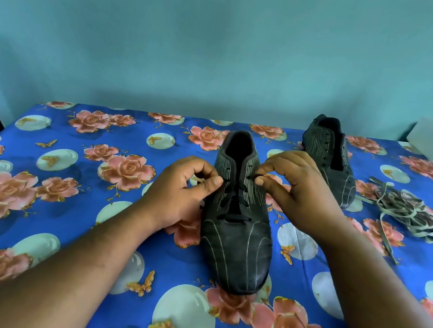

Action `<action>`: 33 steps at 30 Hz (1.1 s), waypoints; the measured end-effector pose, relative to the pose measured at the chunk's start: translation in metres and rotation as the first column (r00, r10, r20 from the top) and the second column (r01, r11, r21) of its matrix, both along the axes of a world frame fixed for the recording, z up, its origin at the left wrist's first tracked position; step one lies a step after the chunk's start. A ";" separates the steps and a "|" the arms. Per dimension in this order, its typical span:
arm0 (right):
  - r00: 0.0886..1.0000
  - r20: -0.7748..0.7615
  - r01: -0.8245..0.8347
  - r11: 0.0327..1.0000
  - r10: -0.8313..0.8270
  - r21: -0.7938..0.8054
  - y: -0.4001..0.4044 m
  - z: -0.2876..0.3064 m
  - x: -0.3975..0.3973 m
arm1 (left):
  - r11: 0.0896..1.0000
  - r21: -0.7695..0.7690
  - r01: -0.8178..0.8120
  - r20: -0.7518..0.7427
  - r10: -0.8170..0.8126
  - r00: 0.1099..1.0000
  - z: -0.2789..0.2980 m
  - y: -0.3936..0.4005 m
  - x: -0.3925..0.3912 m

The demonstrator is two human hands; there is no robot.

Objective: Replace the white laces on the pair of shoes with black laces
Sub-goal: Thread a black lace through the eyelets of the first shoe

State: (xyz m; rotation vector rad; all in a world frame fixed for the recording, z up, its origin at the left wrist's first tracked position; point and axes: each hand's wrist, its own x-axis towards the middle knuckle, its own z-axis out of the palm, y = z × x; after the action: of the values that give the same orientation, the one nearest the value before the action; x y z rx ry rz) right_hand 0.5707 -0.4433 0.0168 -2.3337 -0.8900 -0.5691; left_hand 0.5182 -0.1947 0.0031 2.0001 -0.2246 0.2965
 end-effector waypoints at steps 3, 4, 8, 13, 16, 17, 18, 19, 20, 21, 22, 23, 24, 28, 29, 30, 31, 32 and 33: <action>0.999 0.039 0.021 1.000 -0.021 -0.004 0.000 0.000 0.001 | 0.993 -0.105 0.049 -0.050 -0.055 0.997 -0.001 0.003 0.002; 0.998 0.050 0.037 0.999 -0.037 0.003 -0.001 0.000 0.001 | 0.984 -0.167 0.065 -0.080 -0.079 0.994 -0.001 0.004 0.002; 0.992 0.093 0.080 0.997 -0.082 0.022 -0.003 0.002 0.001 | 0.970 -0.228 0.082 -0.115 -0.111 0.987 -0.001 0.003 0.002; 0.994 0.072 0.080 0.996 -0.082 0.032 -0.001 0.003 -0.001 | 0.959 -0.265 0.098 -0.120 -0.134 0.984 0.001 0.002 0.001; 0.999 0.038 0.024 0.998 -0.026 0.058 -0.003 0.004 -0.003 | 0.969 -0.234 0.085 -0.086 -0.107 0.990 0.002 0.001 -0.001; 1.000 0.030 0.000 0.998 -0.002 0.066 -0.004 0.005 -0.003 | 0.971 -0.223 0.085 -0.083 -0.106 0.991 0.001 0.001 -0.001; 1.000 0.025 -0.021 0.997 0.019 0.075 -0.006 0.006 -0.004 | 0.974 -0.209 0.081 -0.086 -0.101 0.991 0.000 0.002 -0.001; 0.999 0.022 -0.037 0.996 0.035 0.086 -0.007 0.008 -0.004 | 0.977 -0.199 0.074 -0.092 -0.094 0.991 0.000 0.003 -0.001; 0.999 0.022 -0.050 0.994 0.048 0.093 -0.008 0.009 -0.005 | 0.979 -0.190 0.069 -0.100 -0.089 0.991 0.001 0.004 -0.001; 0.998 0.024 -0.058 0.994 0.056 0.096 -0.009 0.010 -0.005 | 0.981 -0.183 0.069 -0.102 -0.089 0.991 0.001 0.004 -0.001; 0.998 0.030 -0.060 0.994 0.057 0.092 -0.009 0.010 -0.004 | 0.982 -0.173 0.069 -0.100 -0.087 0.991 0.001 0.005 0.000; 0.998 0.044 -0.050 0.995 0.046 0.081 -0.009 0.009 -0.004 | 0.982 -0.176 0.072 -0.097 -0.090 0.991 0.001 0.004 0.000; 0.997 0.068 -0.024 0.997 0.020 0.069 -0.009 0.009 -0.003 | 0.978 -0.193 0.073 -0.099 -0.093 0.991 0.002 0.003 0.001; 0.969 0.206 0.134 0.991 -0.136 0.022 -0.009 0.010 -0.002 | 0.968 -0.236 0.089 -0.117 -0.119 0.986 0.006 0.000 0.000; 0.959 0.234 0.164 0.986 -0.161 0.006 -0.009 0.009 -0.002 | 0.967 -0.238 0.089 -0.124 -0.121 0.985 0.007 0.000 -0.001; 0.949 0.257 0.190 0.982 -0.180 -0.012 -0.009 0.009 -0.002 | 0.967 -0.238 0.088 -0.131 -0.122 0.984 0.009 -0.001 -0.002; 0.941 0.275 0.215 0.976 -0.200 -0.027 -0.009 0.008 -0.001 | 0.968 -0.239 0.078 -0.138 -0.113 0.984 0.010 -0.002 -0.003; 0.931 0.290 0.241 0.970 -0.222 -0.032 -0.010 0.008 -0.001 | 0.970 -0.234 0.060 -0.141 -0.095 0.985 0.012 -0.003 -0.004; 0.921 0.296 0.272 0.962 -0.252 -0.025 -0.010 0.009 0.000 | 0.977 -0.209 0.038 -0.138 -0.068 0.988 0.012 -0.004 -0.005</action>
State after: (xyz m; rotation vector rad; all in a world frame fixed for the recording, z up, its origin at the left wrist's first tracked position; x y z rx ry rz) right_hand 0.5703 -0.4535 0.0254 -2.4886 -0.7321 -1.0314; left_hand 0.5137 -0.1984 0.0154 1.7984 -0.1485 0.1342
